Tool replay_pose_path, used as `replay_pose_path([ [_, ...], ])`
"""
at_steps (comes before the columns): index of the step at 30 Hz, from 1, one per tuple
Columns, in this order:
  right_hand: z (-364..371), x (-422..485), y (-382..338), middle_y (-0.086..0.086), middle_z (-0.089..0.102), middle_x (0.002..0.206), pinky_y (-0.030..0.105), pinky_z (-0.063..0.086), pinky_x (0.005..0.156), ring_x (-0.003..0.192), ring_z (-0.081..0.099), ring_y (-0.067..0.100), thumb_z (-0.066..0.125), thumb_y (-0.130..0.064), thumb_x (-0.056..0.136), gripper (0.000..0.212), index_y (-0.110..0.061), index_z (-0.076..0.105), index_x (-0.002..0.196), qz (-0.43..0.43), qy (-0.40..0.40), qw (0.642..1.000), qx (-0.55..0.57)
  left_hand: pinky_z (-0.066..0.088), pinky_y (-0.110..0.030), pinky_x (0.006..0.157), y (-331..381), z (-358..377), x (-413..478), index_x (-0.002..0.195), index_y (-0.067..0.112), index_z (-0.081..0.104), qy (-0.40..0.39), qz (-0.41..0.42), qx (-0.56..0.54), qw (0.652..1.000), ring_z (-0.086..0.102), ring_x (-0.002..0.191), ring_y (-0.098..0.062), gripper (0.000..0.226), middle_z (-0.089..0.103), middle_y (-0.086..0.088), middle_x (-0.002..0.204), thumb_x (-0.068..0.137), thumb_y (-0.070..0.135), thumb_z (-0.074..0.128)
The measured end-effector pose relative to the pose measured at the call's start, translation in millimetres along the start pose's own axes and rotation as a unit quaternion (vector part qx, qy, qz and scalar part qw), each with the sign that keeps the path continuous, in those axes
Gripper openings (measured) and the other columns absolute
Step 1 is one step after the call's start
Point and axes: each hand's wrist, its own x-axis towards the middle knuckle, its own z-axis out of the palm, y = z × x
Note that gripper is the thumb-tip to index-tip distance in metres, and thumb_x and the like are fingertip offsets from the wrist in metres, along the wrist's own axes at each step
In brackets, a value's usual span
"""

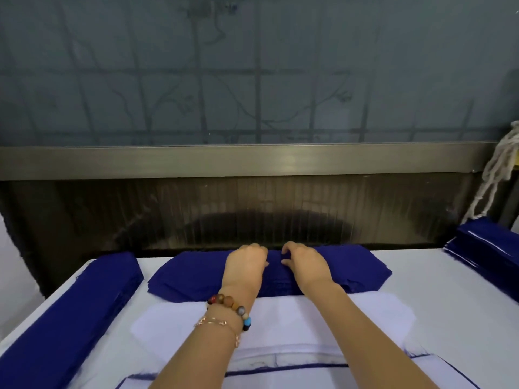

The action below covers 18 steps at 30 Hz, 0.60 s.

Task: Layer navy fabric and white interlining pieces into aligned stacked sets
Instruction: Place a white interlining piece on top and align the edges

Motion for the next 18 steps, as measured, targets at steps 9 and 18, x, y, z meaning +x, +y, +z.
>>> replay_pose_path([
  [9, -3.1, 0.4, -0.1, 0.000, 0.056, 0.107, 0.030, 0.050, 0.077, 0.092, 0.055, 0.018, 0.052, -0.028, 0.097, 0.006, -0.023, 0.052, 0.099, 0.003, -0.012, 1.000, 0.007, 0.035, -0.029, 0.079, -6.4, 21.6, 1.6, 0.109, 0.026, 0.047, 0.052, 0.027, -0.075, 0.996, 0.044, 0.098, -0.016, 0.013, 0.052, 0.001, 0.109, 0.101, 0.034, 0.042],
  [18, 5.2, -1.7, 6.7, -0.011, 0.037, 0.135, 0.021, 0.040, 0.068, 0.109, 0.040, 0.012, 0.058, -0.026, 0.094, 0.013, -0.027, 0.046, 0.088, -0.052, 0.040, 0.998, -0.005, 0.020, -0.039, 0.113, -8.5, 30.3, 1.4, 0.114, 0.024, 0.047, 0.066, 0.052, -0.084, 0.993, 0.039, 0.123, -0.015, 0.018, 0.048, 0.006, 0.124, 0.100, 0.036, 0.043],
])
